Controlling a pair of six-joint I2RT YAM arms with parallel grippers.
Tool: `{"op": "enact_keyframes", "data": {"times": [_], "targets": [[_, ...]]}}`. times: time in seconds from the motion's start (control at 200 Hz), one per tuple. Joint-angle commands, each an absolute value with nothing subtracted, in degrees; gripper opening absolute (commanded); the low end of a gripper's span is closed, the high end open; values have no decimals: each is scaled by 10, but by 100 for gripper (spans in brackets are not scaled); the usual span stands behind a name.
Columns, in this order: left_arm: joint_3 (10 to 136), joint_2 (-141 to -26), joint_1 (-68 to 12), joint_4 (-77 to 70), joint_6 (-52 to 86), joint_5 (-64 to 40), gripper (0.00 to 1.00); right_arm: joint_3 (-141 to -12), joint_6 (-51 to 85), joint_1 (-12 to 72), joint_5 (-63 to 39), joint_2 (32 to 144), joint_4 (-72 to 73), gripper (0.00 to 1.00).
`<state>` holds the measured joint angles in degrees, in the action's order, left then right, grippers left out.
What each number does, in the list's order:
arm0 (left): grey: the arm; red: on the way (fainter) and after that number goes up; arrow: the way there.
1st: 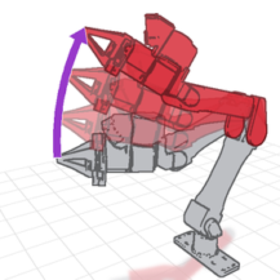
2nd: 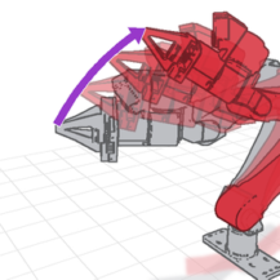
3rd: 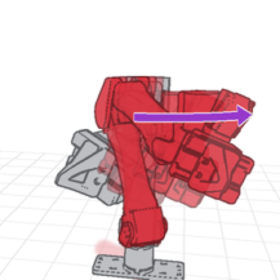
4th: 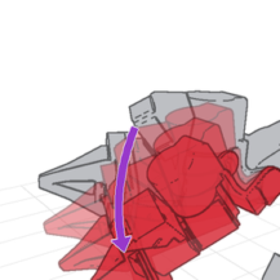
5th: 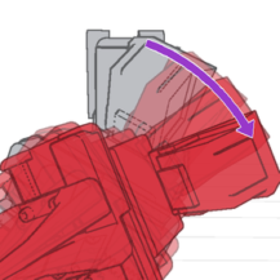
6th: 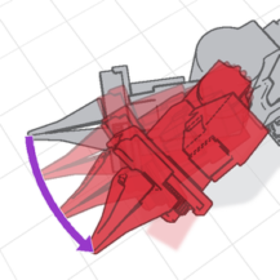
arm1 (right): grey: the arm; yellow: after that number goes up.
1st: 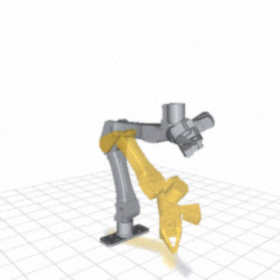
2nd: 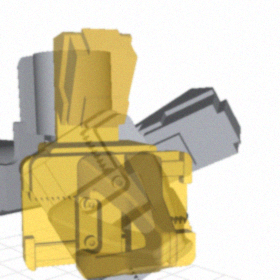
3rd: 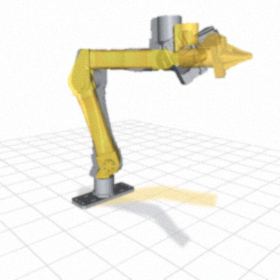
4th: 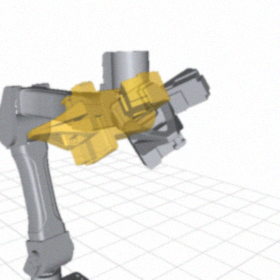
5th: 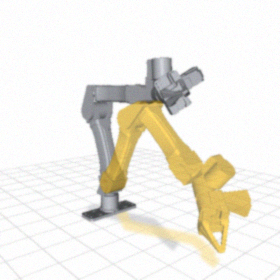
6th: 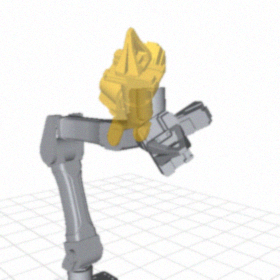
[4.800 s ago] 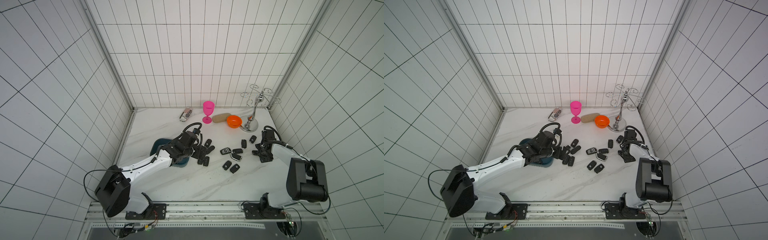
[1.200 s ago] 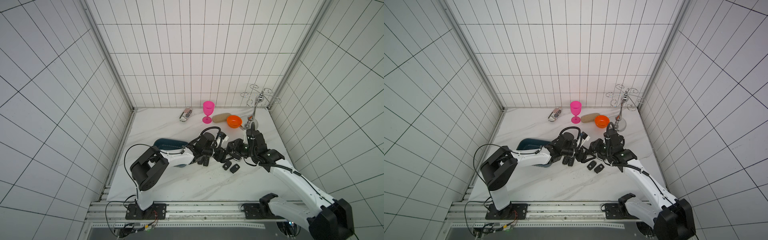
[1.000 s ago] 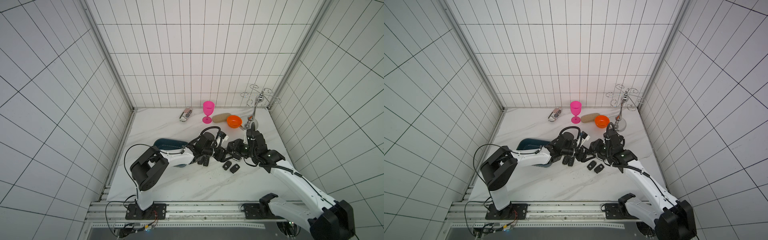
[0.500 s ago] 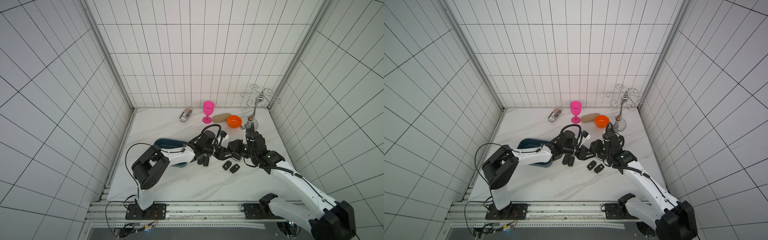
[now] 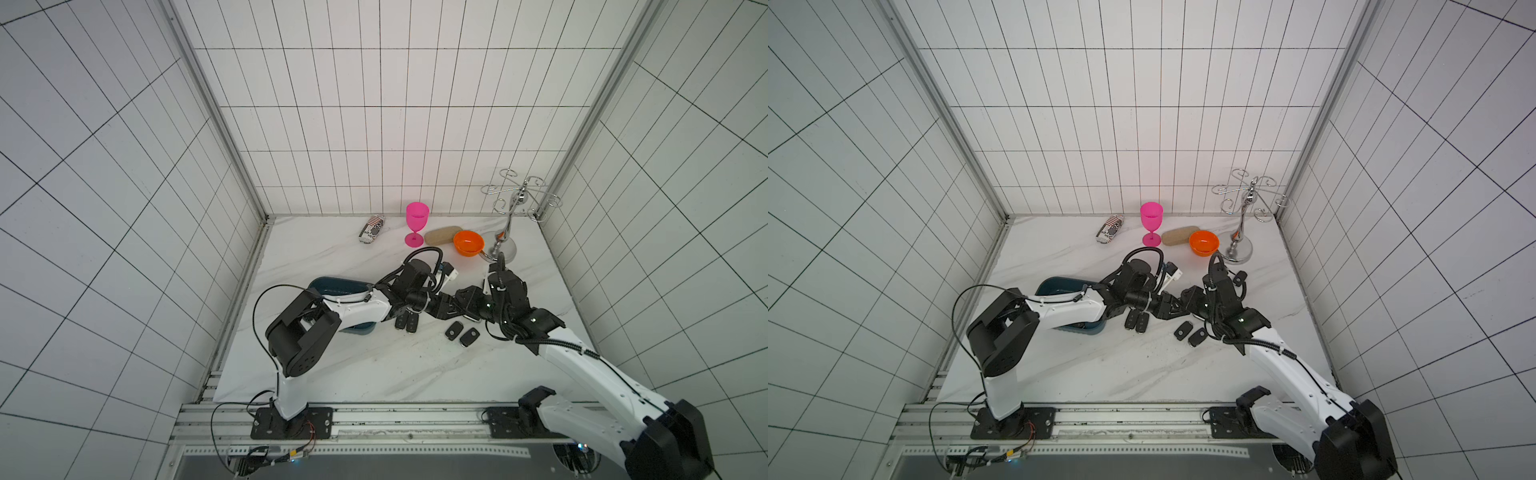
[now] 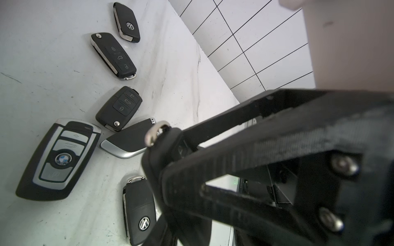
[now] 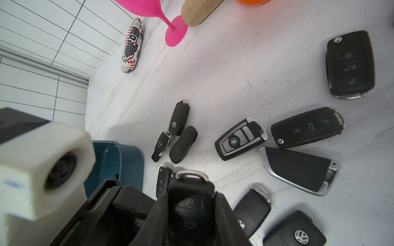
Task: Place the car key into the storage box
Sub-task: Pick up the car key from the center of the board.
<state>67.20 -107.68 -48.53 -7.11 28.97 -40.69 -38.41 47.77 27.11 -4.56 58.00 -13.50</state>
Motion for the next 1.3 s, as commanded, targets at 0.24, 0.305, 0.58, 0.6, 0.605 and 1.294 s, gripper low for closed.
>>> {"op": "enact_keyframes", "data": {"times": [0.24,0.305,0.58,0.6,0.605,1.294], "targets": [[685,-1086,-488,-80,313,-435,21,-335,516,287,-25,556,-77,22],[685,-1087,-488,-80,313,-434,19,-334,519,291,-23,557,-75,22],[679,-1086,-487,-88,307,-438,6,-351,508,292,-47,560,-77,33],[679,-1086,-487,-87,305,-438,6,-352,508,292,-47,560,-79,34],[679,-1086,-487,-88,305,-438,6,-353,507,293,-47,561,-78,34],[691,-976,-393,214,179,-217,7,-520,256,257,5,597,-281,69]]}}
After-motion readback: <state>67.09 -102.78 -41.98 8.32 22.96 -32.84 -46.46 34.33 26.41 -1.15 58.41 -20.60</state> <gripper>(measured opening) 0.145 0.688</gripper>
